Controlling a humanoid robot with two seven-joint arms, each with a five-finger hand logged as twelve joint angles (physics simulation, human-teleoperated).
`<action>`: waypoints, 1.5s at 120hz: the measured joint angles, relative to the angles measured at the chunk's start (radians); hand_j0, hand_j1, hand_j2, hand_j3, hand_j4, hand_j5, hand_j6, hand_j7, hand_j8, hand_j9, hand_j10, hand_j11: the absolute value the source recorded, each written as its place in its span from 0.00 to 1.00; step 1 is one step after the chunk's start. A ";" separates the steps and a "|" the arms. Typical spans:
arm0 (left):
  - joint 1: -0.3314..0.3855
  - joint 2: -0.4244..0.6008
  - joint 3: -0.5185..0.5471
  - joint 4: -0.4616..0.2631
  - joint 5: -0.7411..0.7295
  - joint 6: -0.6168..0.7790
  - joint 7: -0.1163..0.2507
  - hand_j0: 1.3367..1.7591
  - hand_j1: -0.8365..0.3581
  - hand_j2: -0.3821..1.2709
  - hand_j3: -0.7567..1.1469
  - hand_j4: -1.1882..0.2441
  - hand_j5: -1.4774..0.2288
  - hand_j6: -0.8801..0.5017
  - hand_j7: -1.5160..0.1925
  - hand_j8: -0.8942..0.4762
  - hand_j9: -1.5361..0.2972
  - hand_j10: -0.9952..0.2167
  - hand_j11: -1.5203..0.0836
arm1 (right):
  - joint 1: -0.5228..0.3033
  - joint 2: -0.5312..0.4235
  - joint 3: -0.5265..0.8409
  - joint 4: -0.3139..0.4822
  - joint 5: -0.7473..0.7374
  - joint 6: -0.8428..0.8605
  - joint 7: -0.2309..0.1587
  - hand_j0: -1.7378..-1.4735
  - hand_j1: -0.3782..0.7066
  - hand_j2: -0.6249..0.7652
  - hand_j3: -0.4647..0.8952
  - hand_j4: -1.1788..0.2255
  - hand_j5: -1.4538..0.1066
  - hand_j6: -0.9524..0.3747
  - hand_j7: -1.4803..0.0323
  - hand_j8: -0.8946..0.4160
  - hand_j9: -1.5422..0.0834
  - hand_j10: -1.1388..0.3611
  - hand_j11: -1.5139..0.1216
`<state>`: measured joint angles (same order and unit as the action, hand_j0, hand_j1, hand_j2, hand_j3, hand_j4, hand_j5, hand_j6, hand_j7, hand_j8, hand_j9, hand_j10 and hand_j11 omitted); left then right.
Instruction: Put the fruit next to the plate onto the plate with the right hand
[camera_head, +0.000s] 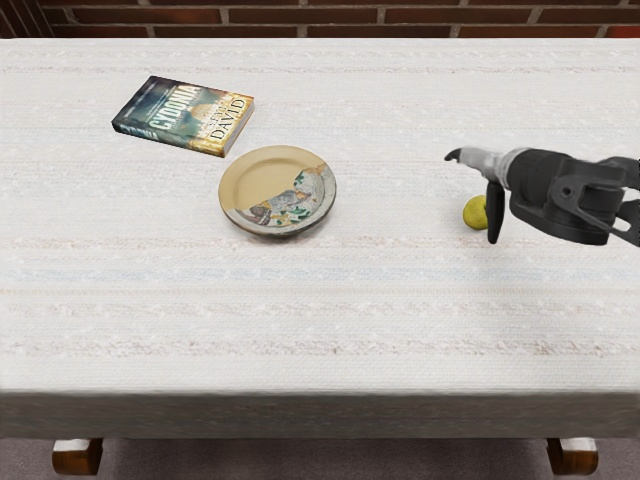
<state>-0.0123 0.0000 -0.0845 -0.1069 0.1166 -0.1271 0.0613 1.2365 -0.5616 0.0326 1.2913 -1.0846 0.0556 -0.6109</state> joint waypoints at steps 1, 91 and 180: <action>0.000 0.000 0.000 0.000 0.000 0.000 0.000 0.76 0.97 0.23 0.40 0.82 0.85 0.62 0.87 0.64 0.82 0.80 0.93 | 0.000 0.001 -0.001 -0.001 -0.002 -0.001 0.000 0.30 0.14 0.44 0.34 0.76 0.85 0.64 0.89 0.60 0.87 0.69 0.84; 0.000 0.000 0.000 0.000 0.000 0.000 0.000 0.76 0.97 0.23 0.40 0.82 0.85 0.62 0.87 0.64 0.82 0.80 0.93 | -0.033 0.019 -0.071 -0.032 -0.052 -0.098 0.000 0.30 0.29 0.42 0.34 0.67 0.73 0.53 0.77 0.50 0.76 0.60 0.73; 0.000 0.000 0.000 0.000 0.000 0.000 0.000 0.76 0.97 0.23 0.40 0.82 0.85 0.62 0.87 0.64 0.82 0.80 0.93 | -0.081 0.109 -0.074 -0.160 -0.053 -0.143 0.000 0.30 0.38 0.41 0.34 0.61 0.66 0.47 0.70 0.43 0.69 0.54 0.67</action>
<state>-0.0123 0.0000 -0.0845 -0.1070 0.1166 -0.1267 0.0613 1.1554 -0.4522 -0.0413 1.1312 -1.1378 -0.0877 -0.6109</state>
